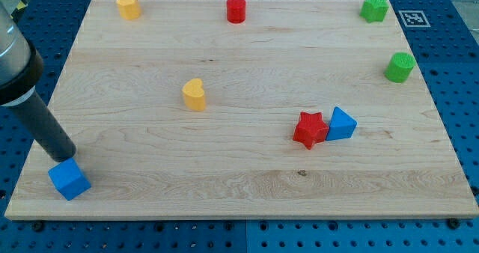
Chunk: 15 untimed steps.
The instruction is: Place the yellow heart at the bottom right corner of the board
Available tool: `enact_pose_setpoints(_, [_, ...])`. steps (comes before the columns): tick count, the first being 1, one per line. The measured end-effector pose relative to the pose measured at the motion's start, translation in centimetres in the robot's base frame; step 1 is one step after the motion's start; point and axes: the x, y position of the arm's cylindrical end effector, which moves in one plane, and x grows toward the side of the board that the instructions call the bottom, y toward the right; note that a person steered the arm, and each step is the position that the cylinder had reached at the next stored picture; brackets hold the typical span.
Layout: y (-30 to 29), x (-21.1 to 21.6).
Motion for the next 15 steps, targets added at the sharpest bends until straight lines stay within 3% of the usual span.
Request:
enact_pose_setpoints(2, [3.2,-9.0])
enact_pose_setpoints(3, [6.3,-10.4])
enact_pose_setpoints(7, [16.2,-11.0])
enact_pose_setpoints(10, [19.6,-12.0])
enact_pose_setpoints(12, [24.3,-10.2])
enact_pose_setpoints(15, [22.1,-9.9])
